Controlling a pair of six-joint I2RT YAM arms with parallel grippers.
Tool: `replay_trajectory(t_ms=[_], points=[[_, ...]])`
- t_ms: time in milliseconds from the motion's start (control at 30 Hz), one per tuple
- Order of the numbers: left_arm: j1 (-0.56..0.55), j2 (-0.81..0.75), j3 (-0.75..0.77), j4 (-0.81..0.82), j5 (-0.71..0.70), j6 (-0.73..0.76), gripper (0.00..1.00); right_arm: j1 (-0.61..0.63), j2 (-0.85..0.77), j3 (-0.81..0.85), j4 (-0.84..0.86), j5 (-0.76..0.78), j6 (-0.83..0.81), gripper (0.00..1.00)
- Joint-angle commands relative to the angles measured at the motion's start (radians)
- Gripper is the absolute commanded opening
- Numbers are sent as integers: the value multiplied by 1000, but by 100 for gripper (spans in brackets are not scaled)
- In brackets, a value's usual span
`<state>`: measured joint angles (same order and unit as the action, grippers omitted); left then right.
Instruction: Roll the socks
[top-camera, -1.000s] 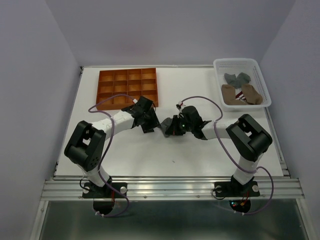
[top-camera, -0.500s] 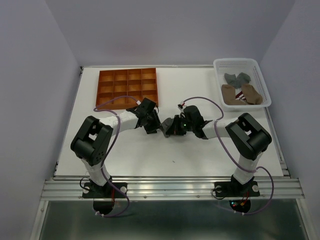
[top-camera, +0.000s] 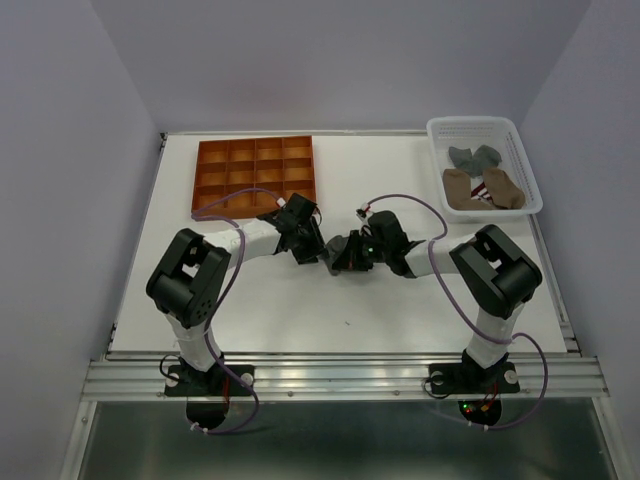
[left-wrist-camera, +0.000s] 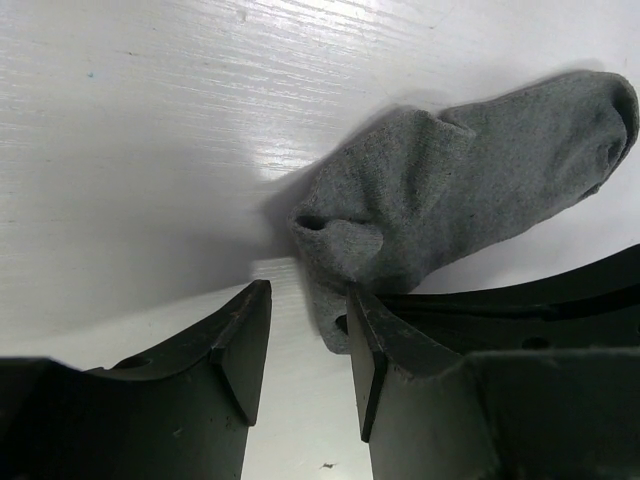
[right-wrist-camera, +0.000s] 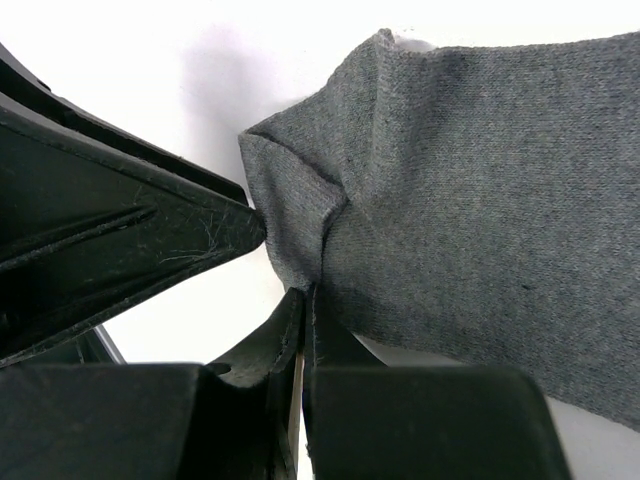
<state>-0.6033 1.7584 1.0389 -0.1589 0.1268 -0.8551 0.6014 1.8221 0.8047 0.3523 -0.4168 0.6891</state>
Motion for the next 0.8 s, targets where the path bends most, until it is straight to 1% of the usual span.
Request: replay_trajectory(t_ms=[0,133,300,567,633,667,733,767], points=[[-7,-1,33,10,-10,14,47,-11,11,-1,37,-10,4,1],[-12,33,38,15,17,13,41,-20,9,2,37,-11,7,1],[-23,42,41,22,8,4,38,-20,13,4,37,-25,7,1],[-27,62,81,13,-26,8,37,-20,14,4,34,-40,-16,1],[-27,70,85,13,-24,10,32,-20,16,5,33,-46,-16,1],[-29,81,93,13,-26,13,26,-20,13,4,31,-46,-20,2],[-32,90,104,13,-29,13,19,-20,5,4,30,-43,-29,2],[-35,93,108,13,-32,16,19,-20,3,7,21,-40,-34,3]])
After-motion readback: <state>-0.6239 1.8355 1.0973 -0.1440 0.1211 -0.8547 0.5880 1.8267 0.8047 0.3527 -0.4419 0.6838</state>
